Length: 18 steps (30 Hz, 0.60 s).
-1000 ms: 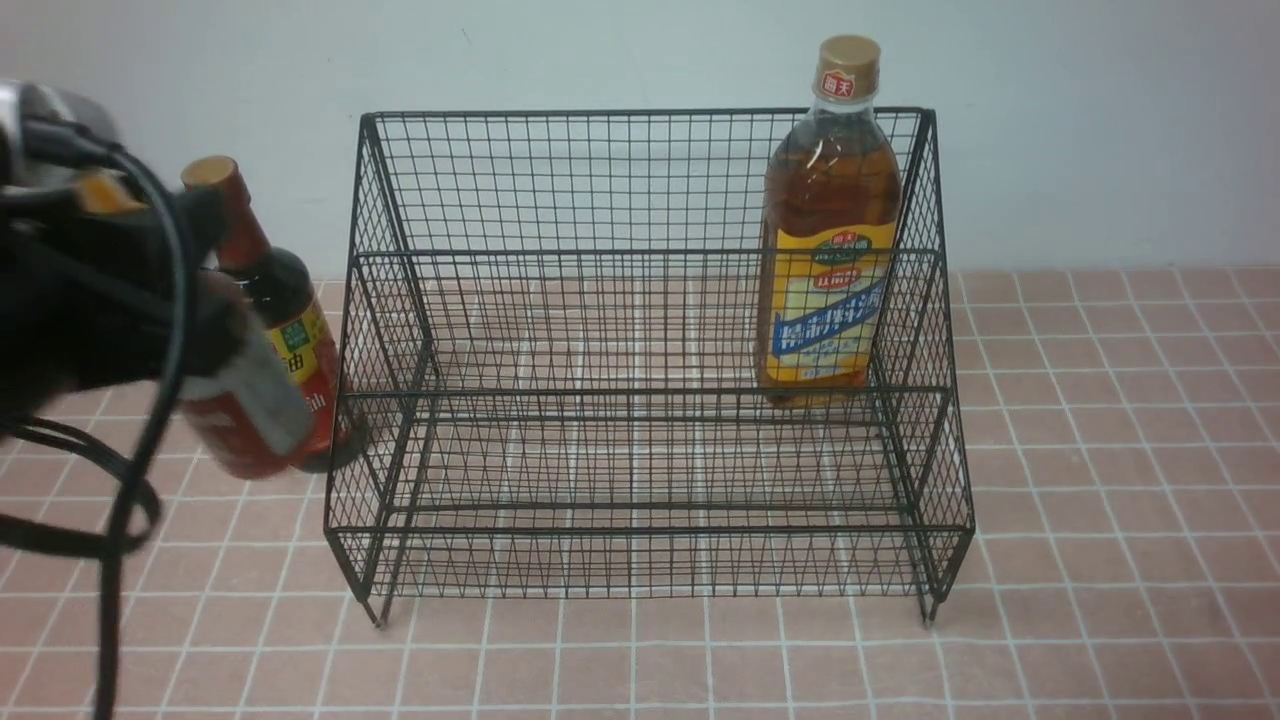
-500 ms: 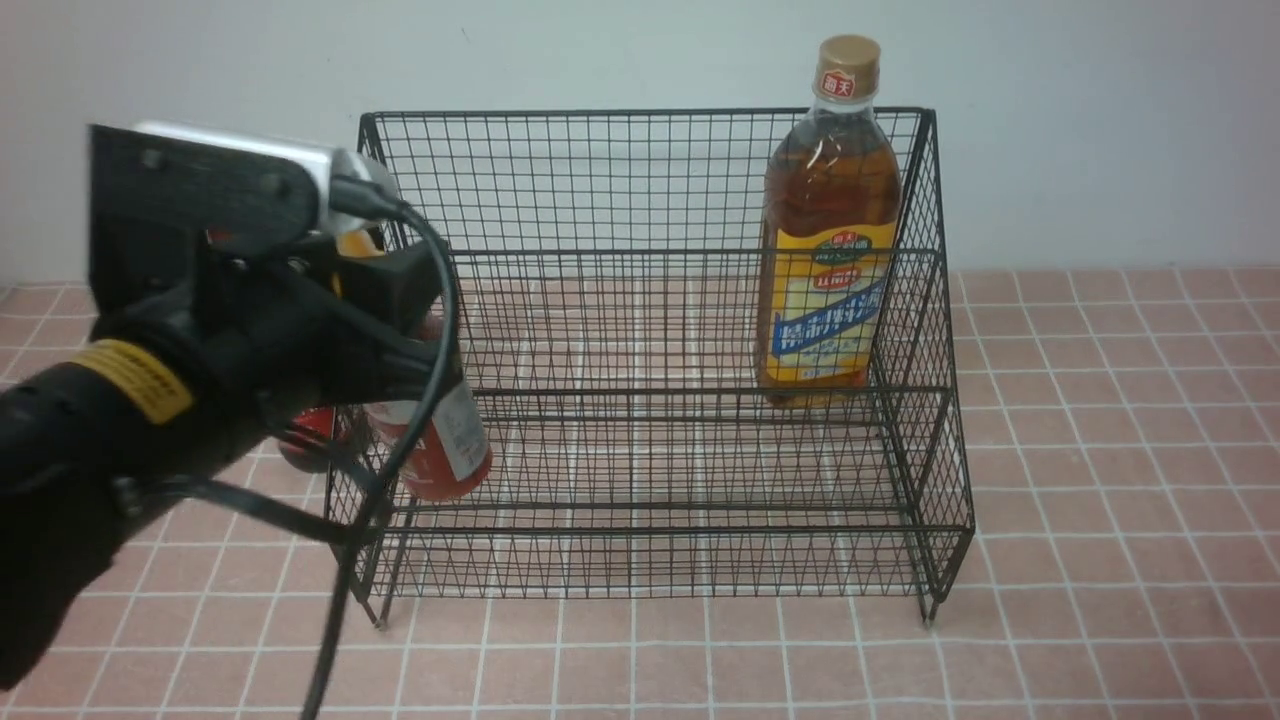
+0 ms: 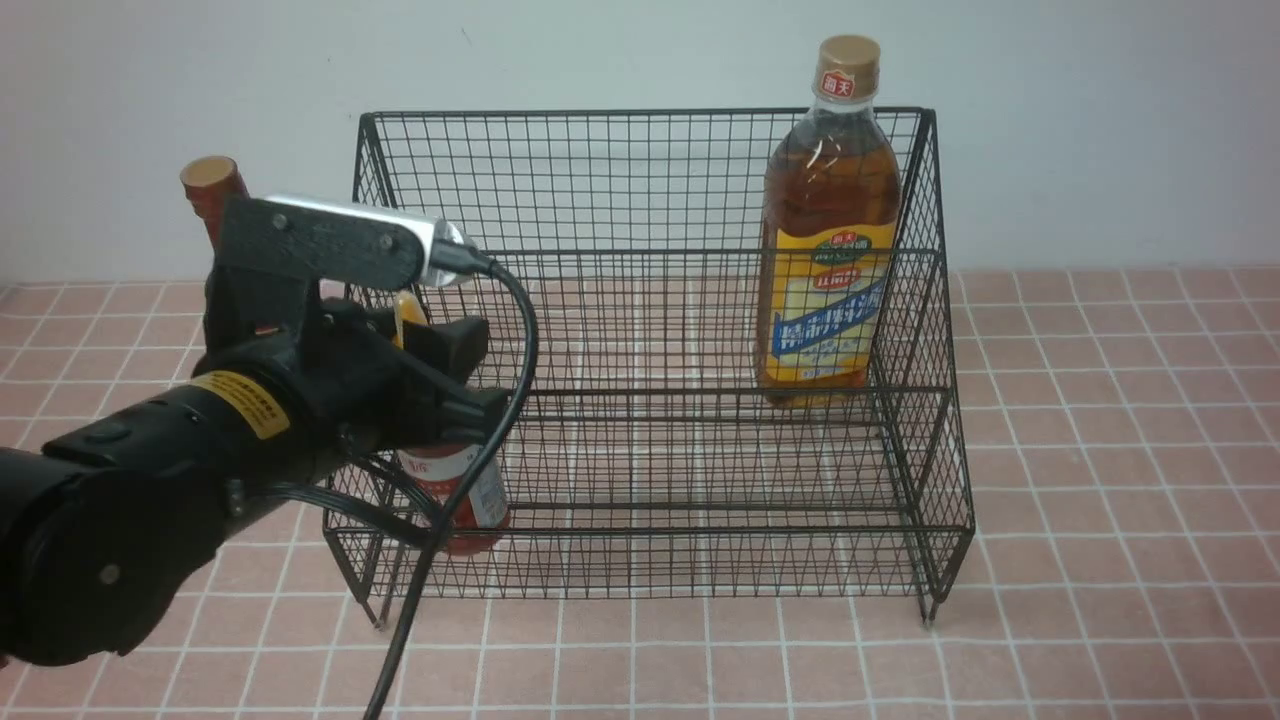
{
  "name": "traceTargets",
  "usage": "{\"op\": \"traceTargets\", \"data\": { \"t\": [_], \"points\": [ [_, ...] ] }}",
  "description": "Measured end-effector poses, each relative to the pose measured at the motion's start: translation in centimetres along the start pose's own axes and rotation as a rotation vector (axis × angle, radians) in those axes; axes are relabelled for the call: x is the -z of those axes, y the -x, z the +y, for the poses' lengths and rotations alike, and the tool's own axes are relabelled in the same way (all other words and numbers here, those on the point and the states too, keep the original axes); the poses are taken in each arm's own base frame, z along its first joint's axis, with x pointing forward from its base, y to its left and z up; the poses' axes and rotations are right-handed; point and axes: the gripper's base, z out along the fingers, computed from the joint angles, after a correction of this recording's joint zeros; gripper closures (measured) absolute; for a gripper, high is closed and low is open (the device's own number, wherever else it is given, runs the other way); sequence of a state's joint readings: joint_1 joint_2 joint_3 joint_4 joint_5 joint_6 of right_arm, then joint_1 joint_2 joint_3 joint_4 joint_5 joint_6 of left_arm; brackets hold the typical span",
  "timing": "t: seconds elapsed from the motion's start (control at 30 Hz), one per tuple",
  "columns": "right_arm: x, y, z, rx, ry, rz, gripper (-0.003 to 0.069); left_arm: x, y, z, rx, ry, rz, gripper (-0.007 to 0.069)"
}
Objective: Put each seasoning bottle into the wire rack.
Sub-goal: Use the left arm to put the condiment bottle back on the shelf
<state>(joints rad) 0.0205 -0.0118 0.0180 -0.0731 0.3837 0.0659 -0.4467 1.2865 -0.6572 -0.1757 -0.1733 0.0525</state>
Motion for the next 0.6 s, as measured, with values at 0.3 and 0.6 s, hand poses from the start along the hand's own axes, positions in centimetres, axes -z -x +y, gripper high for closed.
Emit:
{"op": "traceTargets", "data": {
  "t": [0.3,0.6],
  "points": [
    [0.0,0.0,0.0,0.000,0.000,0.000,0.0673,-1.7,-2.0,0.1,-0.002,0.007,0.121,0.0370],
    [0.0,0.0,0.0,0.000,0.000,0.000,0.0673,-2.0,-1.9,0.1,-0.003,0.006,0.116,0.0288]
  ]
}}
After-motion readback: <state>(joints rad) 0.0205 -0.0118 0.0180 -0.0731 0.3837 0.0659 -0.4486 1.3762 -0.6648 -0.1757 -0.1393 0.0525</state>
